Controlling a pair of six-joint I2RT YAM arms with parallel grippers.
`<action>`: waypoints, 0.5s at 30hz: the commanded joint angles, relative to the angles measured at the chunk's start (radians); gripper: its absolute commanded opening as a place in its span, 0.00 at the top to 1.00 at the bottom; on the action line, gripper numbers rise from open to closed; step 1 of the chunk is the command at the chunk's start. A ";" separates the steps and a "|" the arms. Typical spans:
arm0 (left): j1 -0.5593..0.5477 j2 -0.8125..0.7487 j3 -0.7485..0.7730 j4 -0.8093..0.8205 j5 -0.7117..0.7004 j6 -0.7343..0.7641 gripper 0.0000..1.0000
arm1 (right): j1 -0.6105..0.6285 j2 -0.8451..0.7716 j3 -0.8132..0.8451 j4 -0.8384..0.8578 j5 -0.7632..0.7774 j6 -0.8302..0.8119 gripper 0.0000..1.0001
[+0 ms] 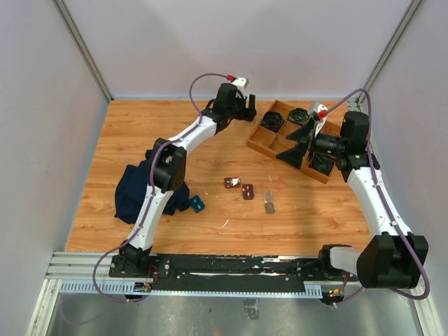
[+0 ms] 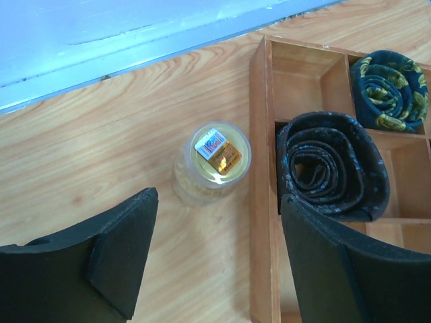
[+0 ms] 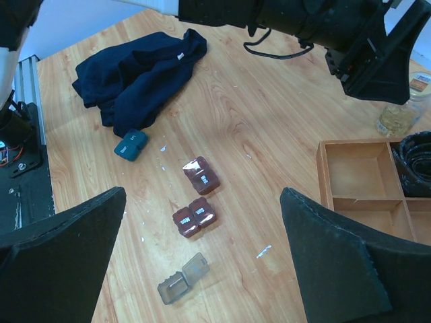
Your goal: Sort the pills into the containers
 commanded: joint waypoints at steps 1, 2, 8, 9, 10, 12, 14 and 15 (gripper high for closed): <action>-0.001 0.057 0.064 0.089 0.012 0.019 0.23 | -0.019 -0.005 0.031 0.025 -0.019 0.017 0.01; -0.001 0.064 0.063 0.110 0.011 0.015 0.24 | -0.020 -0.003 0.031 0.024 -0.021 0.017 0.01; -0.001 0.106 0.090 0.165 -0.010 0.019 0.30 | -0.025 0.002 0.032 0.024 -0.031 0.018 0.01; -0.001 0.109 0.090 0.178 -0.007 0.018 0.30 | -0.026 0.004 0.032 0.024 -0.034 0.019 0.01; -0.001 0.113 0.090 0.191 -0.007 0.016 0.30 | -0.025 0.006 0.032 0.024 -0.036 0.019 0.01; -0.001 0.126 0.097 0.212 -0.015 0.013 0.31 | -0.025 0.008 0.032 0.025 -0.038 0.021 0.01; -0.001 0.142 0.113 0.220 -0.027 0.012 0.32 | -0.026 0.006 0.031 0.024 -0.039 0.021 0.01; -0.001 0.152 0.124 0.222 -0.030 0.013 0.32 | -0.027 0.006 0.033 0.024 -0.040 0.022 0.01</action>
